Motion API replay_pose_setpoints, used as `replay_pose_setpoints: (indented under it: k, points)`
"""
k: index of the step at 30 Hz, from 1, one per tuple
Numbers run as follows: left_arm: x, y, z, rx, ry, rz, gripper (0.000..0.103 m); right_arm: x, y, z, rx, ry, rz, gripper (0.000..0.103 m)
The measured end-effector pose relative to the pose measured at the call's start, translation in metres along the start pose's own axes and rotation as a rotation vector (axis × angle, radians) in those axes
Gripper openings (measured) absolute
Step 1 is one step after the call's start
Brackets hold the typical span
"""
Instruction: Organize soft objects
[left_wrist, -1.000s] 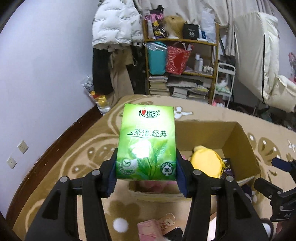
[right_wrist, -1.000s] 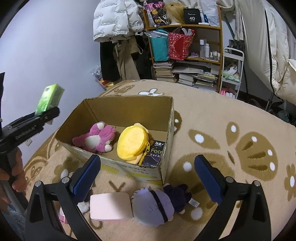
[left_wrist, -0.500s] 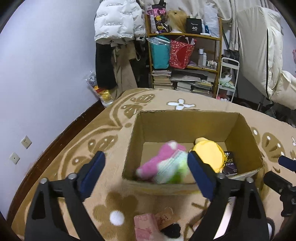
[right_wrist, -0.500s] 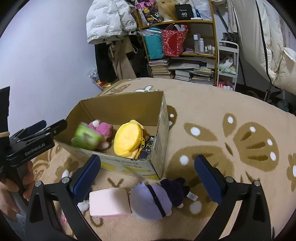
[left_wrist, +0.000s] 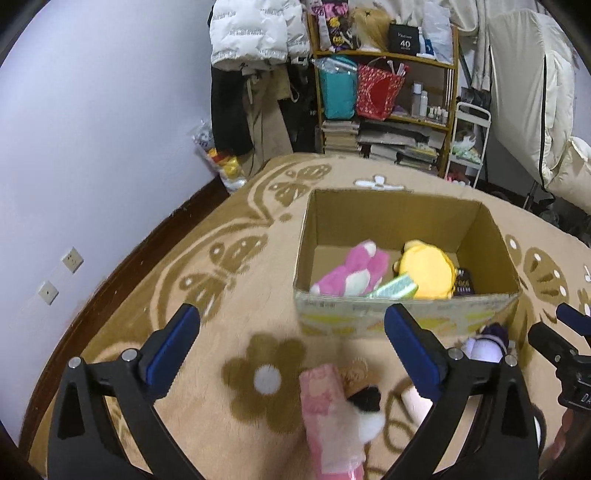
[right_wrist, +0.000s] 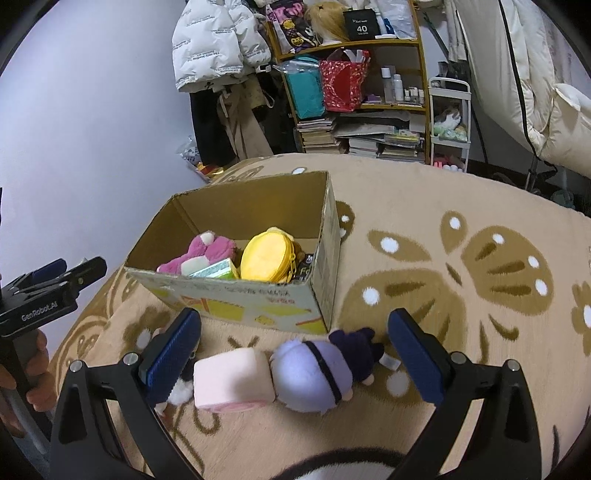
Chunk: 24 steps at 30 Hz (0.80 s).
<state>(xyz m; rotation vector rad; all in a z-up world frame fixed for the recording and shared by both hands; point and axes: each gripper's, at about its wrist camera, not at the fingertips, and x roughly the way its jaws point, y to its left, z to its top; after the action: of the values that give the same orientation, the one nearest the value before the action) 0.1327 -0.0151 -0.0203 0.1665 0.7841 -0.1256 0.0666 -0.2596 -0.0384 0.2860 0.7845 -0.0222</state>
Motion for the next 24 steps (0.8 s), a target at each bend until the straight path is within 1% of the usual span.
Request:
replay_pose_setpoints:
  k: [6, 8, 14, 19, 24]
  points:
    - [0.005, -0.001, -0.022, -0.02, 0.075, -0.009, 0.099, -0.001, 0.004, -0.007, -0.012, 0.007, -0.009, 0.103]
    - [0.01, -0.002, -0.03, -0.027, 0.107, -0.018, 0.099, 0.0, 0.005, -0.009, -0.013, 0.015, -0.009, 0.103]
    - [0.03, -0.006, -0.045, -0.02, 0.186, -0.011, 0.099, 0.015, 0.002, -0.018, -0.017, 0.055, -0.024, 0.103]
    - [0.052, -0.002, -0.056, -0.064, 0.273, -0.028, 0.099, 0.033, -0.002, -0.025, -0.014, 0.1, -0.039, 0.103]
    - [0.072, 0.002, -0.064, -0.111, 0.332, -0.031, 0.099, 0.047, -0.002, -0.028, -0.015, 0.136, -0.054, 0.103]
